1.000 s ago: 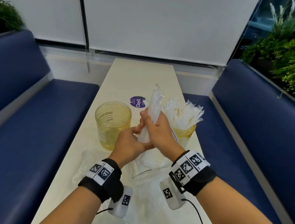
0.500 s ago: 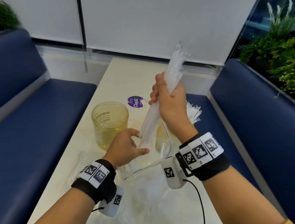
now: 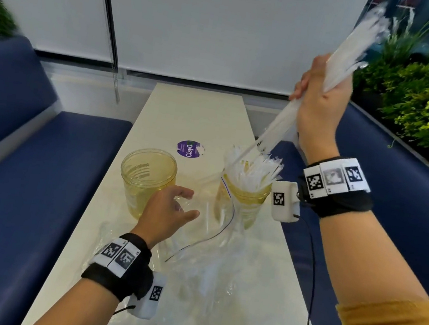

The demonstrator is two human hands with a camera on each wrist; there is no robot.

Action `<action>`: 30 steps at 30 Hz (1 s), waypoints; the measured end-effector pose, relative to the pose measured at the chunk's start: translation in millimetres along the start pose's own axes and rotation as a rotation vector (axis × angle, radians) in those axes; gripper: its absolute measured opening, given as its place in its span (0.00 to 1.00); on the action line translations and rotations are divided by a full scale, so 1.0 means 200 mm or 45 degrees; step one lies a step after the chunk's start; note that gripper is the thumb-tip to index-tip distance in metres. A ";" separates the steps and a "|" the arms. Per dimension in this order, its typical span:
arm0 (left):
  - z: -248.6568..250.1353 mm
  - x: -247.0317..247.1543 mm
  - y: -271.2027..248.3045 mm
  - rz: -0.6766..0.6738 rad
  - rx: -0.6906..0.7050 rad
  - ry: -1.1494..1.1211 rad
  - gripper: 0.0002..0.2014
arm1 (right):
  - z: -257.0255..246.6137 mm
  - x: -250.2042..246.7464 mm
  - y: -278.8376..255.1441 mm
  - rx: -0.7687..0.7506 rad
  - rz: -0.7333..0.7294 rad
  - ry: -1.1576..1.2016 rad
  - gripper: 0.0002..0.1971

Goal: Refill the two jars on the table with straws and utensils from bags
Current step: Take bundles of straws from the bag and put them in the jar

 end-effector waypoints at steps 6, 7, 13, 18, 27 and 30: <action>0.03 0.00 0.02 0.010 -0.002 0.031 0.20 | 0.31 0.02 -0.15 0.125 -0.205 -0.251 0.08; 0.04 0.00 0.02 0.016 0.004 0.037 0.20 | 0.35 0.02 -0.17 0.156 -0.226 -0.269 0.08; 0.06 0.00 0.03 0.050 0.032 0.066 0.19 | 0.47 -0.03 -0.20 0.334 -0.126 -0.219 0.06; 0.09 0.01 0.03 0.058 0.071 0.102 0.19 | 0.58 -0.06 -0.29 0.415 -0.307 -0.422 0.16; 0.11 -0.01 0.03 0.052 0.084 0.084 0.18 | 0.56 -0.09 -0.31 0.185 -0.263 -0.517 0.45; 0.12 -0.02 0.03 0.044 0.087 0.082 0.17 | 0.59 -0.10 -0.35 0.155 -0.314 -0.619 0.24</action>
Point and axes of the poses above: each hand's wrist, its own y-axis towards the middle knuckle, its own x-axis out of the palm, z = x × y, the point moved 1 cm from there along y, towards the middle knuckle, and after that the axes turned 8 degrees about -x, right-handed, at the moved point
